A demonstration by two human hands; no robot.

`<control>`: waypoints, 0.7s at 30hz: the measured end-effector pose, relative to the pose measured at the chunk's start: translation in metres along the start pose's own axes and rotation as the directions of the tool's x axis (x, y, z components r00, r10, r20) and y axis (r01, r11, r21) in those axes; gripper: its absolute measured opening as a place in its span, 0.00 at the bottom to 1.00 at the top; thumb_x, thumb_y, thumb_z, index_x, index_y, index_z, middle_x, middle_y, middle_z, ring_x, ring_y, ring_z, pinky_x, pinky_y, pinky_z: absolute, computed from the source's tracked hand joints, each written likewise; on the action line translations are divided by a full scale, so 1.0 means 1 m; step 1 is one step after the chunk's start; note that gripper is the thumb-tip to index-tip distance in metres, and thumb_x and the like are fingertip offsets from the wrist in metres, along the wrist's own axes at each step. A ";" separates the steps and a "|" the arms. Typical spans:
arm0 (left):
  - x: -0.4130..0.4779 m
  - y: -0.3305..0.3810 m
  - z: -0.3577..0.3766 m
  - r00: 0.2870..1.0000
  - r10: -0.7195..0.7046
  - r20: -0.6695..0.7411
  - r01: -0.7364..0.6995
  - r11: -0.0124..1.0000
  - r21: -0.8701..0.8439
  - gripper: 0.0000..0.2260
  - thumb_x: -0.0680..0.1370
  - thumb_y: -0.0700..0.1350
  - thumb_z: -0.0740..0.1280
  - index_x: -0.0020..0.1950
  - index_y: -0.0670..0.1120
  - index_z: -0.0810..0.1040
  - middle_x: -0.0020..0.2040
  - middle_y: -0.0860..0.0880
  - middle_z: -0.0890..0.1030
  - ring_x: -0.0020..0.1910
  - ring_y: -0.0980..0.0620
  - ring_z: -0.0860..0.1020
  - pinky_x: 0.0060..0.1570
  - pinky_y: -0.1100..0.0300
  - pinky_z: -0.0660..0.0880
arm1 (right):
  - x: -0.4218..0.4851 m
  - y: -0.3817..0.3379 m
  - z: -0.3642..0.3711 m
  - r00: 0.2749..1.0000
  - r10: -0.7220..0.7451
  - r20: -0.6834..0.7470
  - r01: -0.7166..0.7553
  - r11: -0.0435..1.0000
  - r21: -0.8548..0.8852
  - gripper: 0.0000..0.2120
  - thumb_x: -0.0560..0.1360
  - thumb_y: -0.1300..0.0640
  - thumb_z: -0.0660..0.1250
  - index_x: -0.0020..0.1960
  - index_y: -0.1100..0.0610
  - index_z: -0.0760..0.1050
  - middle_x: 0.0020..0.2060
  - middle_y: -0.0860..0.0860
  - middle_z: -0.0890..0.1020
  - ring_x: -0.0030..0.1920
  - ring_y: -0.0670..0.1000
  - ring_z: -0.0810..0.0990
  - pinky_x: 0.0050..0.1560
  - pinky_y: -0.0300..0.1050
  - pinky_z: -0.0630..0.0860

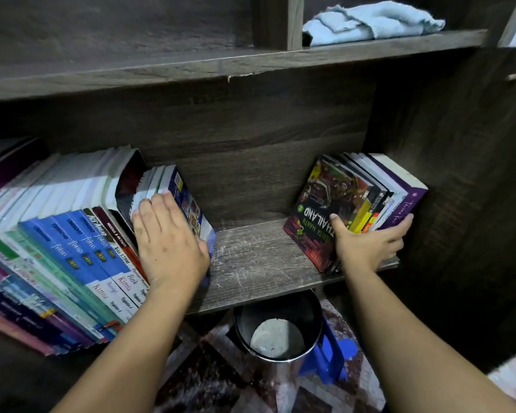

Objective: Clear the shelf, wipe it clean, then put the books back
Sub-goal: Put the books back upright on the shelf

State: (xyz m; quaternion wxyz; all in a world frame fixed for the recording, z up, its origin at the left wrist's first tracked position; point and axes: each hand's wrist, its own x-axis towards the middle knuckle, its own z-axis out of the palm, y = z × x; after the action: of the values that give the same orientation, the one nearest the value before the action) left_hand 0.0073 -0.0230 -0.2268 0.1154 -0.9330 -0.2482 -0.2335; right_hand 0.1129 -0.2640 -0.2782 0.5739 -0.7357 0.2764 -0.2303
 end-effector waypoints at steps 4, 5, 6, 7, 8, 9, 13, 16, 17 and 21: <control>0.000 -0.003 0.002 1.000 0.013 -0.015 -0.013 1.000 0.001 0.44 0.66 0.50 0.72 0.74 0.32 0.56 0.69 0.33 0.64 0.70 0.36 0.59 0.73 0.44 0.50 | -0.001 -0.004 -0.002 0.923 -0.365 -0.121 0.325 0.908 -0.264 0.57 0.62 0.45 0.79 0.77 0.52 0.46 0.75 0.62 0.55 0.72 0.65 0.58 0.74 0.63 0.52; 0.000 -0.003 0.002 1.000 0.013 -0.018 -0.013 1.000 -0.005 0.44 0.66 0.49 0.72 0.74 0.32 0.57 0.69 0.33 0.64 0.70 0.36 0.59 0.73 0.44 0.50 | 0.001 -0.007 -0.003 0.862 -0.495 -0.110 0.428 0.827 -0.365 0.55 0.62 0.46 0.78 0.77 0.51 0.46 0.75 0.63 0.55 0.72 0.65 0.56 0.74 0.65 0.48; 0.000 -0.003 0.002 1.000 0.012 -0.018 -0.012 1.000 -0.009 0.44 0.66 0.50 0.73 0.74 0.32 0.57 0.69 0.33 0.64 0.70 0.36 0.59 0.73 0.44 0.50 | 0.003 -0.011 -0.004 0.789 -0.612 -0.054 0.525 0.717 -0.458 0.53 0.62 0.47 0.78 0.76 0.51 0.48 0.75 0.64 0.55 0.73 0.65 0.54 0.73 0.65 0.43; 0.000 -0.004 0.002 1.000 0.010 -0.014 -0.010 1.000 -0.010 0.44 0.66 0.50 0.73 0.74 0.32 0.57 0.69 0.34 0.64 0.70 0.36 0.59 0.73 0.45 0.50 | 0.005 -0.015 -0.004 0.714 -0.699 0.030 0.608 0.598 -0.522 0.51 0.61 0.49 0.78 0.75 0.51 0.51 0.75 0.64 0.56 0.73 0.65 0.54 0.72 0.65 0.40; 0.000 -0.004 0.002 1.000 0.009 -0.009 -0.009 1.000 -0.010 0.44 0.66 0.50 0.72 0.74 0.32 0.57 0.69 0.34 0.64 0.70 0.36 0.58 0.73 0.45 0.50 | 0.006 -0.019 -0.003 0.648 -0.753 0.114 0.667 0.490 -0.561 0.49 0.60 0.52 0.79 0.74 0.53 0.56 0.74 0.64 0.59 0.73 0.66 0.55 0.71 0.65 0.40; 0.000 -0.004 0.002 1.000 0.010 -0.005 -0.010 1.000 -0.007 0.44 0.66 0.50 0.72 0.74 0.32 0.56 0.70 0.34 0.63 0.70 0.36 0.58 0.73 0.45 0.49 | 0.004 -0.022 0.000 0.596 -0.781 0.184 0.702 0.397 -0.591 0.46 0.60 0.55 0.79 0.73 0.55 0.62 0.73 0.64 0.63 0.73 0.67 0.57 0.71 0.65 0.41; 0.000 -0.004 0.001 1.000 0.016 -0.012 -0.016 1.000 -0.007 0.43 0.66 0.50 0.71 0.74 0.32 0.57 0.69 0.34 0.64 0.70 0.35 0.59 0.73 0.45 0.49 | -0.015 -0.030 0.008 0.474 -0.677 0.563 0.767 0.004 -0.641 0.33 0.67 0.53 0.73 0.70 0.58 0.70 0.74 0.63 0.61 0.76 0.66 0.53 0.73 0.64 0.40; 0.000 -0.006 0.001 1.000 0.020 -0.012 -0.020 1.000 -0.003 0.43 0.67 0.50 0.71 0.74 0.32 0.56 0.69 0.34 0.64 0.70 0.36 0.59 0.73 0.45 0.49 | -0.020 -0.018 0.006 0.384 -0.297 0.874 0.814 -0.339 -0.472 0.27 0.80 0.47 0.54 0.77 0.54 0.58 0.78 0.59 0.44 0.77 0.62 0.37 0.72 0.64 0.33; 0.000 -0.006 0.001 1.000 0.021 -0.012 -0.021 1.000 -0.002 0.43 0.67 0.50 0.70 0.74 0.32 0.57 0.69 0.34 0.64 0.70 0.36 0.59 0.73 0.45 0.49 | -0.018 -0.015 0.003 0.381 -0.206 0.901 0.803 -0.410 -0.433 0.26 0.82 0.47 0.50 0.78 0.53 0.56 0.78 0.59 0.42 0.77 0.62 0.36 0.72 0.65 0.33; 0.000 -0.006 0.002 1.000 0.026 -0.009 -0.026 1.000 0.003 0.43 0.67 0.50 0.70 0.74 0.32 0.57 0.69 0.34 0.65 0.69 0.37 0.59 0.73 0.46 0.48 | -0.010 -0.014 -0.002 0.371 -0.015 0.929 0.743 -0.595 -0.306 0.26 0.84 0.47 0.45 0.80 0.55 0.48 0.78 0.60 0.43 0.78 0.61 0.40 0.73 0.62 0.36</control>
State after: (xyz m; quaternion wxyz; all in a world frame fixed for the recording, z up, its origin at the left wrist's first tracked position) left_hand 0.0049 -0.0175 -0.2279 0.1209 -0.9349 -0.2360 -0.2358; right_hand 0.1056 -0.2560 -0.2643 -0.3742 -0.8961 -0.2384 0.0095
